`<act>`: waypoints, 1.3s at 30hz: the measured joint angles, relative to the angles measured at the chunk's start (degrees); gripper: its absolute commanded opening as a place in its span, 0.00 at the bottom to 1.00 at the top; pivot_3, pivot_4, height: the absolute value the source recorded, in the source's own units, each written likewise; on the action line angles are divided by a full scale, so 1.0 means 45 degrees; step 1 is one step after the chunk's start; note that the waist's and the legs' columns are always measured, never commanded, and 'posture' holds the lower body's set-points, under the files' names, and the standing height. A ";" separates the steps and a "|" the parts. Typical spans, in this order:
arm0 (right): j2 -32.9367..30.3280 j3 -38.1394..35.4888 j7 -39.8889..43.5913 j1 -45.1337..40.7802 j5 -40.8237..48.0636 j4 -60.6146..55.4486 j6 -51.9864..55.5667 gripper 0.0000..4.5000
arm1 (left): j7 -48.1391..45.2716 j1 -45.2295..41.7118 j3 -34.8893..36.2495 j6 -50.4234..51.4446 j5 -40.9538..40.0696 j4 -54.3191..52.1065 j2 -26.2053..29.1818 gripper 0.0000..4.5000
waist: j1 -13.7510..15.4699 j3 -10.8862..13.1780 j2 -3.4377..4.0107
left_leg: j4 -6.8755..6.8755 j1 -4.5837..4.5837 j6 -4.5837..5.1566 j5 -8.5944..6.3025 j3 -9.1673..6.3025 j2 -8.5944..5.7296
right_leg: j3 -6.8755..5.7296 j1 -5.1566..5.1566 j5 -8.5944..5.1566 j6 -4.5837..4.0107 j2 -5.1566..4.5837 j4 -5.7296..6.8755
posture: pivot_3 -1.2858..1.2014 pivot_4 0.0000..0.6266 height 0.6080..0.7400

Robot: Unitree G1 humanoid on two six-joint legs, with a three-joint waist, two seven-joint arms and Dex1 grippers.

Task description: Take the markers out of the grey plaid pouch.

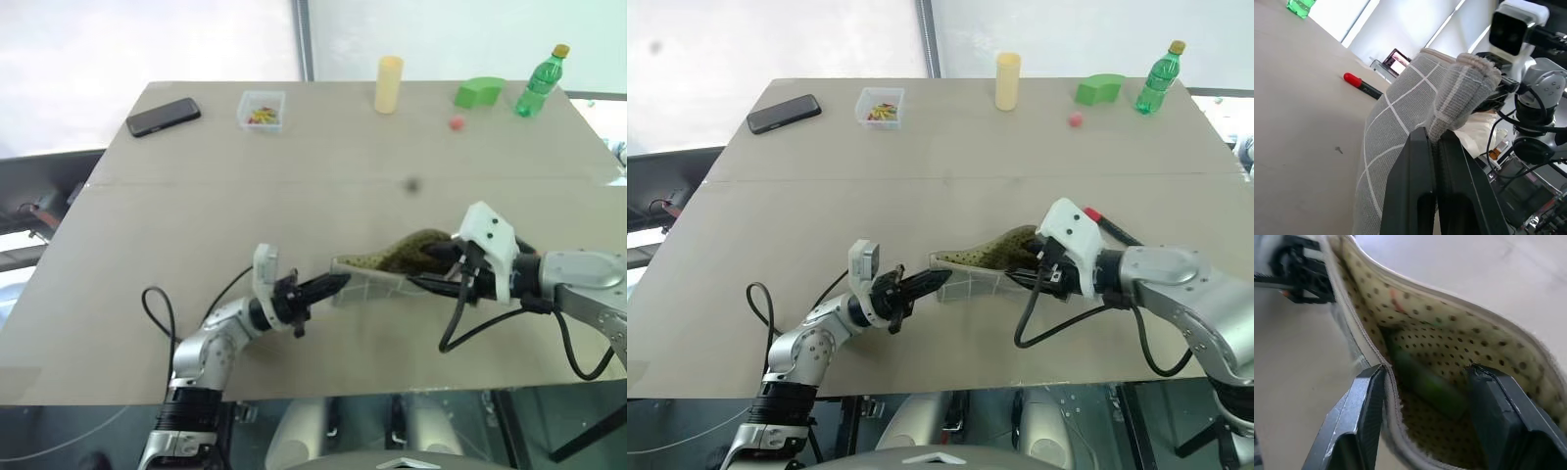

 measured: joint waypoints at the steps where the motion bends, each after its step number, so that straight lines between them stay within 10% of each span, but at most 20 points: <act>1: 0.0466 -0.0131 -0.0103 -0.0252 0.0372 0.0529 0.0434 0.59 | -0.0091 0.0049 -0.0064 -0.0150 0.0089 -0.0007 0.0043 0.00 | -0.0010 0.0000 0.0000 | 0.0001 0.0003 0.0000 0.0000 0.0000 0.0001 | 0.0000 0.0003 0.0001 -0.0002 0.0000 0.0000 | 0.52 0.24 1.00; 6: 0.0592 0.0105 -0.0214 -0.0958 0.0710 0.1519 0.1148 0.59 | -0.0193 0.0175 -0.0246 -0.0436 0.0221 -0.0128 0.0033 0.00 | -0.0001 -0.0002 0.0007 | 0.0000 -0.0001 0.0005 -0.0003 0.0000 0.0000 | 0.0001 0.0001 0.0002 -0.0004 -0.0002 -0.0002 | 0.52 0.24 1.00; 14: -0.1071 0.5187 0.0594 -0.1640 -0.4333 0.0690 -0.3441 0.59 | 0.0273 0.0251 0.0068 0.0597 -0.0306 -0.0322 -0.0040 0.00 | -0.0068 -0.0010 0.0020 | 0.0000 0.0007 0.0012 -0.0007 0.0002 0.0000 | 0.0006 -0.0002 -0.0030 0.0052 0.0011 -0.0005 | 0.52 0.24 1.00; 30: 0.3483 0.9295 0.1160 -0.4466 -1.1190 0.7851 -0.9333 0.59 | 0.0964 -0.0033 0.0934 0.2891 -0.1370 0.0108 -0.0104 0.00 | -0.0263 -0.0051 -0.0024 | -0.0032 0.0198 -0.0152 0.0032 0.0018 0.0021 | 0.0043 0.0130 -0.0033 0.0052 0.0057 0.0038 | 0.52 0.24 1.00; 35: 0.3667 0.9322 0.1225 -0.4331 -1.2437 0.8493 -1.0760 0.27 | 0.1348 0.0209 0.1057 0.2869 -0.1371 0.0016 -0.0258 0.00 | -0.0375 -0.0133 -0.0070 | -0.0029 0.0268 -0.0133 0.0008 0.0016 0.0022 | 0.0076 0.0146 -0.0045 -0.0021 0.0050 0.0105 | 0.52 0.24 1.00; 39: 0.3278 0.8513 0.1557 -0.3659 -1.2525 0.7799 -1.0687 0.24 | 0.1499 0.0395 0.1048 0.2870 -0.1387 -0.0219 -0.0364 0.00 | -0.0262 -0.0170 -0.0114 | -0.0030 0.0262 -0.0141 0.0011 0.0005 0.0022 | 0.0071 0.0140 -0.0048 -0.0024 0.0035 0.0118 | 0.52 0.24 1.00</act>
